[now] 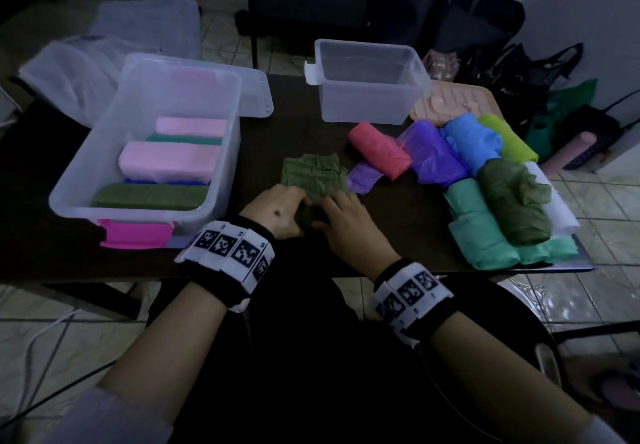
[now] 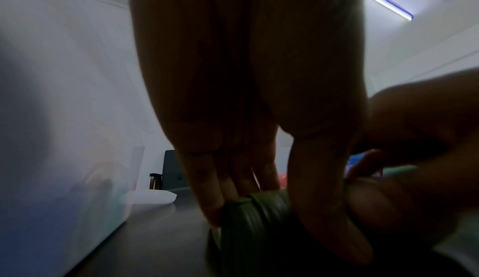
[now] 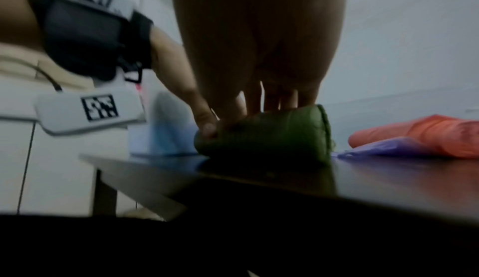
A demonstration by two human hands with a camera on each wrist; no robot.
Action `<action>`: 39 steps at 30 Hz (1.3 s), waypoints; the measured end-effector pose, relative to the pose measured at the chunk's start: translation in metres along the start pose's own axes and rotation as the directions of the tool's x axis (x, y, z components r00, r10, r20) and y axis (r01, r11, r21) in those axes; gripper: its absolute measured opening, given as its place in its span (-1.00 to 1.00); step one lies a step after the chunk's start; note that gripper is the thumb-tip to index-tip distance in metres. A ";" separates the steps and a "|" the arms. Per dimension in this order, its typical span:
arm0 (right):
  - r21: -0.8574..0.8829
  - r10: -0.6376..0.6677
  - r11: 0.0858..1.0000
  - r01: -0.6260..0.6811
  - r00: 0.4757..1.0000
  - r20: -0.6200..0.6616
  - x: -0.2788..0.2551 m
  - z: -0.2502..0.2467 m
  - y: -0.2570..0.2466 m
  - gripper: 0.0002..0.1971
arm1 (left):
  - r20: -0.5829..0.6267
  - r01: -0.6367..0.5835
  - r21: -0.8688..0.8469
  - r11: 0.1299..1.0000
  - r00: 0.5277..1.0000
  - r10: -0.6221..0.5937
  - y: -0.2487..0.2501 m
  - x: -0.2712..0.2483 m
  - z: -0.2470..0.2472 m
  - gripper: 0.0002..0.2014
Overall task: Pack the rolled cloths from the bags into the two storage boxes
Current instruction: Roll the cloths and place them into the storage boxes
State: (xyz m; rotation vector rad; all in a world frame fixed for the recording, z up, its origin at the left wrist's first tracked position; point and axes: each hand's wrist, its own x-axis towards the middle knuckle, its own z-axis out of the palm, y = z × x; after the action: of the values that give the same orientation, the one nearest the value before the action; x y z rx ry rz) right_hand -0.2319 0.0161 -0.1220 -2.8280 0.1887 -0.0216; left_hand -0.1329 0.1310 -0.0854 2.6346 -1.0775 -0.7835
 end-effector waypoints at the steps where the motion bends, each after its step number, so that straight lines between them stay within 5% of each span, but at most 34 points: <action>1: 0.006 -0.021 1.000 0.021 1.000 -0.012 -0.005 0.002 -0.005 -0.59 | 0.021 0.013 -0.003 1.000 1.000 -0.013 -0.001 0.000 0.000 -0.47; 9: -0.003 -0.008 1.000 0.008 0.993 0.120 -0.014 0.005 -0.015 -0.50 | 0.257 0.018 0.000 1.000 0.966 -0.017 -0.002 -0.005 -0.003 -0.54; 14: 0.041 0.095 0.992 -0.120 0.918 0.386 0.013 -0.007 -0.008 -0.49 | 0.044 -0.039 0.020 0.999 0.998 0.038 -0.004 -0.009 0.007 -0.42; 20: 0.019 0.111 0.990 -0.140 0.854 0.509 0.026 -0.019 -0.001 -0.52 | -0.004 -0.102 0.065 0.993 0.995 0.103 -0.008 -0.012 0.008 -0.43; 23: -0.002 0.166 0.982 -0.186 0.871 0.462 0.025 -0.020 -0.006 -0.48 | -0.004 -0.088 0.083 0.993 0.996 0.089 -0.006 -0.008 0.006 -0.55; 26: -0.038 0.141 0.990 -0.136 0.967 0.212 0.016 -0.015 -0.017 -0.53 | 0.024 -0.070 0.129 0.989 0.997 0.067 -0.003 -0.005 0.005 -0.70; 30: -0.064 0.057 0.997 -0.053 0.996 0.069 0.003 0.001 -0.026 -0.68 | 0.001 -0.041 0.189 0.981 0.999 0.042 -0.003 -0.001 0.011 -0.65; 35: -0.081 0.027 0.997 -0.018 0.993 0.118 0.001 0.006 -0.020 -0.52 | 0.105 0.019 -0.015 1.000 0.994 -0.017 -0.013 0.004 0.005 -0.56; 39: -0.018 0.044 0.999 -0.041 0.953 0.300 0.009 -0.008 -0.015 -0.50 | 0.097 0.023 -0.113 0.993 0.995 -0.012 -0.016 -0.003 0.006 -0.45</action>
State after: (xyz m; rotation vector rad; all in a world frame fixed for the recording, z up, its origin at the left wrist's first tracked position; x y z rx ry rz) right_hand -0.2212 0.0271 -0.1102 -2.7920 0.1802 0.4177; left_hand -0.1282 0.1450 -0.0948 2.5383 -1.0020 -0.9549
